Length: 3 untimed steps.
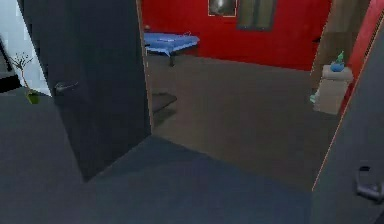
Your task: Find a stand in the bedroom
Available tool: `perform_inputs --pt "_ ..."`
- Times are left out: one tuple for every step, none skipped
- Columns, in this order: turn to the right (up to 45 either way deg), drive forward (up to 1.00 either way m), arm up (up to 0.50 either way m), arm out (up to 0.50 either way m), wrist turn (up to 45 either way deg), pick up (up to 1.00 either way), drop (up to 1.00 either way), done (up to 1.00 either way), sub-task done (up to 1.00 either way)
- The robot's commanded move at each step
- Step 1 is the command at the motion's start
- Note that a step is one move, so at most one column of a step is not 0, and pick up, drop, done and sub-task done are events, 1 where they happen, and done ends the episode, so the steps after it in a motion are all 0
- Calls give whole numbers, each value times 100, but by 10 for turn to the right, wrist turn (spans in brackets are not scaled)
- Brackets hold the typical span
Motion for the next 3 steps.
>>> perform_inputs --pt "-90 0 0 0 0 0 0 0 0" --pt "0 45 0 0 0 0 0 0 0" --pt "420 0 0 0 0 0 0 0 0"
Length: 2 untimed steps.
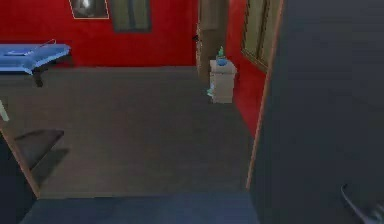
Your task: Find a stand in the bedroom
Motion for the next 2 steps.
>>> perform_inputs --pt "0 100 0 0 0 0 0 0 0" --pt "30 0 0 0 0 0 0 0 0"
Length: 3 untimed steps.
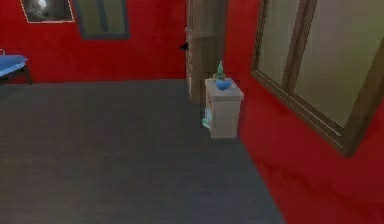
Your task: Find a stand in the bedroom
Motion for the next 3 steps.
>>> perform_inputs --pt "0 100 0 0 0 0 0 0 0" --pt "60 0 0 0 0 0 0 0 0" --pt "0 20 0 0 0 0 0 0 0"
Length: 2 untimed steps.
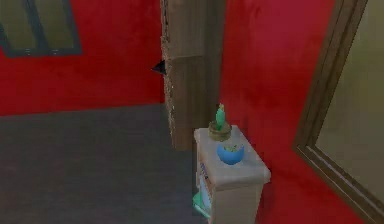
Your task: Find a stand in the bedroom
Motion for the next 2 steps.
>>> perform_inputs --pt "90 0 0 0 0 0 0 0 0" --pt "0 0 0 0 0 0 0 100 0"
